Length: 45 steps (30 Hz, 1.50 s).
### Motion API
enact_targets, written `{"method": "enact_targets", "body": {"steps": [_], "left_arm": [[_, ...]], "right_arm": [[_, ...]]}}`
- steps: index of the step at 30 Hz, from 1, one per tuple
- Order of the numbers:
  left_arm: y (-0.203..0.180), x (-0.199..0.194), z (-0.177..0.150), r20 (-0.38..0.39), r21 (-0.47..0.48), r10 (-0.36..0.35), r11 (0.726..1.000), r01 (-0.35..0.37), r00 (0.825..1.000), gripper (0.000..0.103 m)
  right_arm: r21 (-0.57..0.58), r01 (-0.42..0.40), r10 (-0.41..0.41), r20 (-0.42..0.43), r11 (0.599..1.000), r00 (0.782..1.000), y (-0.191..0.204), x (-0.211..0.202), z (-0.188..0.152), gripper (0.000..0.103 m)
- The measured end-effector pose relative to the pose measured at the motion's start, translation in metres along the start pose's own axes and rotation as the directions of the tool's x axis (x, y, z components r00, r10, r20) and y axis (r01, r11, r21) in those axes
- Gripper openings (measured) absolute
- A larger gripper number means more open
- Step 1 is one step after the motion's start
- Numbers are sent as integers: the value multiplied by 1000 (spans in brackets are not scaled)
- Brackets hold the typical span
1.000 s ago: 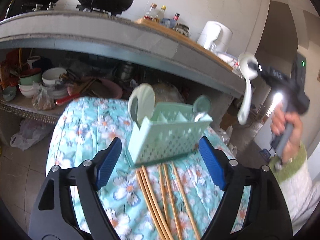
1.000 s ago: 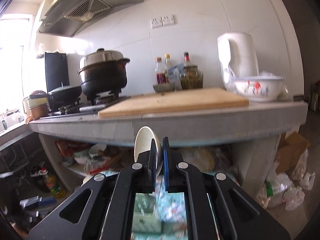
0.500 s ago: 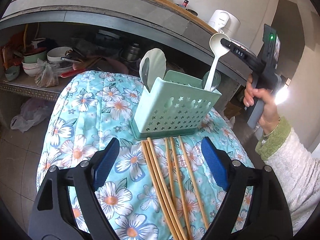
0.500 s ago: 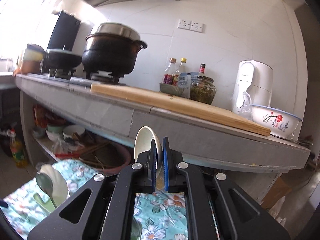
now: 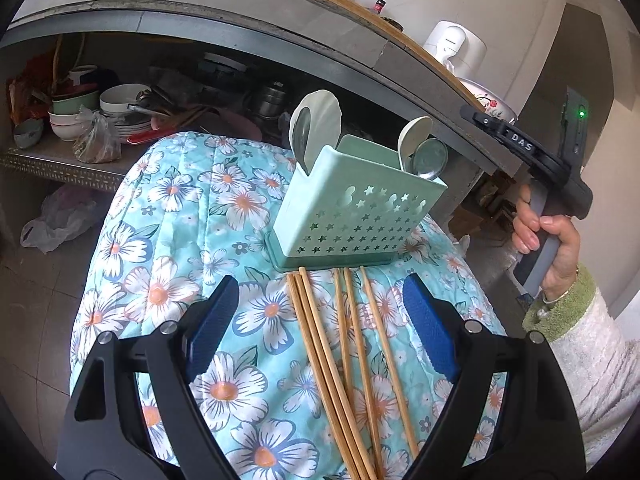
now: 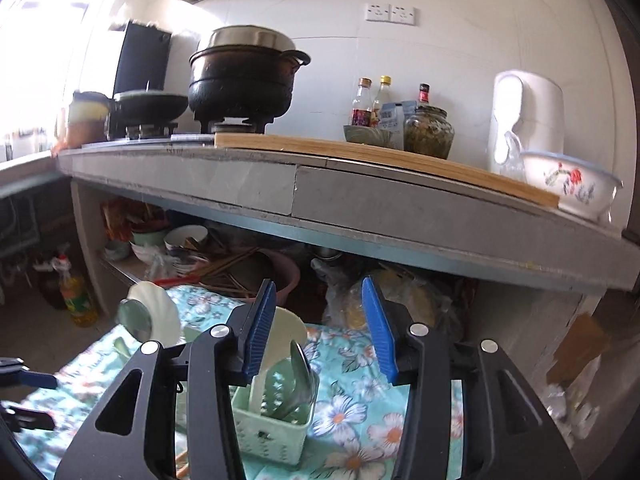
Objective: Organize utensils
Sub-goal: 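Grasp a bamboo chopstick with the right gripper while the left grasps another chopstick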
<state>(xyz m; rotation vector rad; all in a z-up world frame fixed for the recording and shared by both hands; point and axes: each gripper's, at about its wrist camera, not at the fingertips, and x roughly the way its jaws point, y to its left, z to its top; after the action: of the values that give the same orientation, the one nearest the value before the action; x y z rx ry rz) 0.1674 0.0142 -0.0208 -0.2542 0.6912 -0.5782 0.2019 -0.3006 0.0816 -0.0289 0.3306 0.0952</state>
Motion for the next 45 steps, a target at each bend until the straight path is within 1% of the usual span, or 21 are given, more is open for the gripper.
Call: {"method": "enact_targets", "body": {"steps": [3, 6, 8, 10, 12, 15, 16, 18, 19, 20, 23, 24, 27, 28, 30, 32, 34, 35, 40, 41, 45], "left_arm": [[-3, -3, -2, -2, 9, 6, 1000, -6, 1000, 81], [-5, -4, -6, -13, 21, 19, 1000, -19, 1000, 83], [-7, -3, -9, -30, 29, 39, 999, -38, 999, 83], [-8, 0, -13, -57, 38, 77, 996, -75, 995, 83], [-8, 6, -18, -97, 51, 139, 990, -135, 986, 83], [-6, 11, -25, -141, 46, 176, 984, -171, 974, 83], [-6, 12, -28, -151, 41, 181, 983, -177, 972, 83], [-4, 15, -35, -168, 27, 179, 984, -177, 969, 83], [-2, 16, -39, -182, 17, 175, 984, -175, 967, 83], [-1, 16, -43, -192, 6, 170, 985, -172, 967, 83], [4, 17, -51, -218, -36, 145, 987, -156, 965, 83], [5, 17, -53, -219, -44, 140, 987, -153, 966, 82], [8, 15, -56, -214, -65, 122, 988, -138, 969, 75], [9, 14, -56, -211, -73, 112, 989, -130, 971, 71], [10, 14, -56, -209, -92, 89, 990, -110, 974, 65], [13, 13, -56, -208, -113, 63, 990, -88, 976, 58], [14, 13, -56, -208, -129, 38, 989, -66, 977, 50], [14, 13, -56, -209, -135, 27, 989, -56, 977, 48], [14, 18, -58, -226, -170, -39, 985, 0, 973, 28], [14, 19, -59, -231, -178, -52, 984, 10, 972, 26], [15, 27, -61, -251, -221, -99, 974, 42, 963, 17]], "right_arm": [[91, -51, 54, -26, 994, 998, -10, -21, -7, 45], [180, -101, 117, -83, 978, 990, -16, -37, -21, 46], [247, -145, 186, -153, 958, 971, -16, -43, -39, 46], [300, -160, 237, -243, 941, 941, -12, -44, -61, 46], [346, -158, 273, -314, 925, 909, -7, -43, -84, 46], [417, -140, 324, -412, 898, 852, 6, -39, -126, 46], [441, -140, 345, -428, 887, 835, 10, -38, -138, 46], [503, -152, 409, -453, 851, 792, 20, -36, -163, 46], [527, -156, 433, -455, 836, 778, 24, -35, -172, 44], [547, -161, 457, -461, 821, 761, 29, -33, -181, 41], [597, -169, 515, -476, 785, 713, 45, -27, -200, 33], [614, -172, 537, -480, 771, 694, 50, -24, -206, 31], [628, -156, 551, -503, 762, 666, 59, -16, -214, 26], [634, -148, 555, -511, 759, 656, 62, -14, -219, 23], [635, -133, 552, -526, 761, 647, 67, -11, -225, 21], [633, -117, 543, -537, 765, 646, 68, -10, -229, 15], [639, -106, 541, -538, 762, 646, 69, -9, -229, 13], [640, -102, 539, -539, 761, 647, 68, -9, -231, 11], [659, -88, 539, -523, 747, 660, 63, -8, -232, 9], [664, -86, 540, -519, 743, 663, 61, -8, -231, 8], [666, -68, 517, -506, 743, 690, 45, -16, -229, 7]]}}
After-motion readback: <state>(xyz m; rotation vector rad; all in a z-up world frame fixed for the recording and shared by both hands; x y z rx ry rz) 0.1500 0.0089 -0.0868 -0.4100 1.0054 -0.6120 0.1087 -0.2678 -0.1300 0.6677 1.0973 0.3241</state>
